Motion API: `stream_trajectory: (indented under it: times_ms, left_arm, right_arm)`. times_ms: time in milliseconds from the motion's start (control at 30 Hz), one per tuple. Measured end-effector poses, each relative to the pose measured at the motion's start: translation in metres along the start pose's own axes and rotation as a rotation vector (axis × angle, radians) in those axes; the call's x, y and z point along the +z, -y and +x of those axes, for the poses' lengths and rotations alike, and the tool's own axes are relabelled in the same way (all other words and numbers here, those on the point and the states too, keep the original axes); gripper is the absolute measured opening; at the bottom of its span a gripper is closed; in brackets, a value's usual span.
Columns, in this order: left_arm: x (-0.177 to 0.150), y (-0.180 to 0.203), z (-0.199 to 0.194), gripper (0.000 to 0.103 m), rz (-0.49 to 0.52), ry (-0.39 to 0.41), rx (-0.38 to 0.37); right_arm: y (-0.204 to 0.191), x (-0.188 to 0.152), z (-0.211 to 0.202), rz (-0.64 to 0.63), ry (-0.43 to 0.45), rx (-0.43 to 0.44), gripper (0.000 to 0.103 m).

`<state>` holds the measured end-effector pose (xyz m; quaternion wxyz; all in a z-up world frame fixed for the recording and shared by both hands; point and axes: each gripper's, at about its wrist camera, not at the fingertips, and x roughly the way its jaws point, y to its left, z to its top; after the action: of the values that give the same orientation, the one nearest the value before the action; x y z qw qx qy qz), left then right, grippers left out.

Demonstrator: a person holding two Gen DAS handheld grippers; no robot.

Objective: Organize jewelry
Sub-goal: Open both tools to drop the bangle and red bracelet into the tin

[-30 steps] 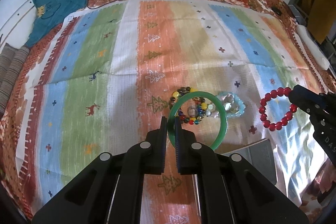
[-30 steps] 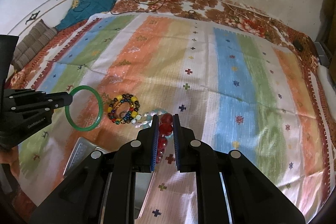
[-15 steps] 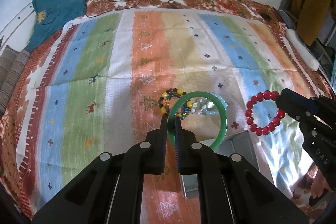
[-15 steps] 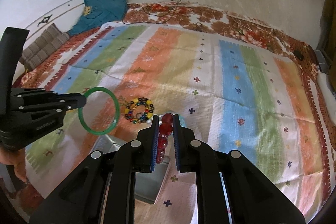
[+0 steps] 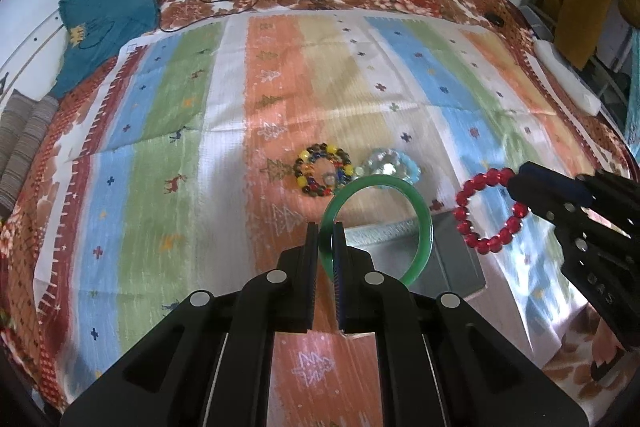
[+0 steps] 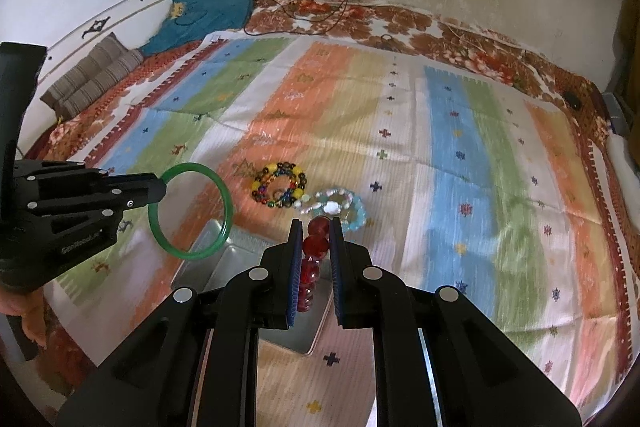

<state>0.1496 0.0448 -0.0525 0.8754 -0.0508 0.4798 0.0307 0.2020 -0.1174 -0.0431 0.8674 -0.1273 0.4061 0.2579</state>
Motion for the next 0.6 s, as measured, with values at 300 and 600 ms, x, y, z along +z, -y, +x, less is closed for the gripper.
stream_trajectory:
  times_ms: [300, 600]
  left_arm:
    - [-0.009, 0.007, 0.002, 0.030, 0.025, -0.025, 0.015]
    - [-0.005, -0.002, 0.003, 0.044, -0.008, -0.027, 0.023]
  right_arm:
    - [0.013, -0.008, 0.002, 0.009, -0.024, -0.055, 0.033]
    - [0.021, -0.005, 0.012, 0.044, -0.047, -0.041, 0.042]
